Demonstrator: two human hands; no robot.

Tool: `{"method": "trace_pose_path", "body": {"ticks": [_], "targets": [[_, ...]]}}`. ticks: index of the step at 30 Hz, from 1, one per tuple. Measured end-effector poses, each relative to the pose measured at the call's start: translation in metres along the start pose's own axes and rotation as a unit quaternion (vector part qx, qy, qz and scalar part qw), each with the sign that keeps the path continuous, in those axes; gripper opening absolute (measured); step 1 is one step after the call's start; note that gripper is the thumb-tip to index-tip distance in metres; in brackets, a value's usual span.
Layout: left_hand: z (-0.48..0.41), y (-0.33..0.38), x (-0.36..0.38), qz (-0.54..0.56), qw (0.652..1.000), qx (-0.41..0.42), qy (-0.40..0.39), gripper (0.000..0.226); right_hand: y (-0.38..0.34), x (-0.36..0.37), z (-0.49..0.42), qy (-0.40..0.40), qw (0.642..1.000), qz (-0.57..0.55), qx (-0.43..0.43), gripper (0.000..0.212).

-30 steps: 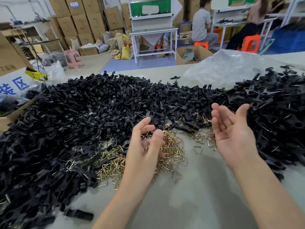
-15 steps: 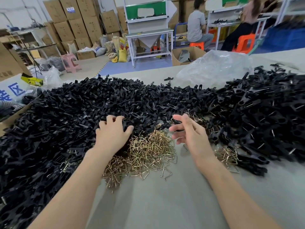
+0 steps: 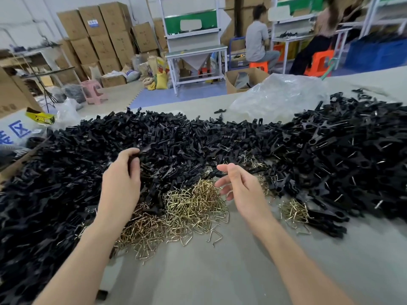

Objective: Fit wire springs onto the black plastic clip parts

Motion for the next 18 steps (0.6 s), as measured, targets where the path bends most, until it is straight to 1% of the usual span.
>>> {"method": "trace_pose_path", "body": {"ticks": [1,3,5,7,9,10,12,15,16,18], "targets": [[0.007,0.004,0.0,-0.017,1.0,0.011,0.014,0.026,0.0,0.0,0.0,0.002,1.0,0.0,-0.001,0.03],[0.023,0.009,0.008,-0.131,0.99,0.036,0.041,0.026,0.0,0.001,0.001,-0.001,1.0,0.002,-0.003,0.034],[0.036,0.009,0.018,-0.203,0.977,0.017,0.063,0.026,0.0,0.002,0.003,-0.012,1.0,0.004,-0.007,0.041],[0.042,0.007,0.022,-0.213,0.974,-0.015,0.076,0.027,0.0,0.002,0.002,-0.015,1.0,-0.003,-0.013,0.043],[0.041,0.002,0.02,-0.215,0.972,-0.02,0.089,0.027,0.001,0.0,0.001,-0.007,1.0,-0.02,-0.017,0.037],[0.04,-0.001,0.018,-0.205,0.974,-0.01,0.095,0.027,0.001,0.0,0.0,0.0,0.999,-0.027,-0.018,0.034],[0.041,0.003,0.012,-0.132,0.986,0.014,0.105,0.029,0.001,-0.001,-0.001,0.014,0.999,-0.023,-0.025,0.03],[0.049,0.028,0.011,0.006,0.991,0.068,0.113,0.037,-0.004,0.001,0.004,0.03,0.997,0.047,-0.062,0.035],[0.054,0.039,0.014,0.028,0.99,0.091,0.108,0.037,-0.006,0.003,0.006,0.023,0.995,0.068,-0.075,0.038],[0.066,0.059,0.025,0.043,0.984,0.146,0.087,0.036,-0.01,0.011,0.011,-0.026,0.994,0.071,-0.083,0.039]]}}
Point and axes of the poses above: each hand's wrist, its own z-axis away from the middle knuckle, its own x-axis out of the palm, y = z × x, the point moved 2 cm from there along -z, towards the middle knuckle, and after that the axes turned 7 degrees about -y, right-handed, at the moved point
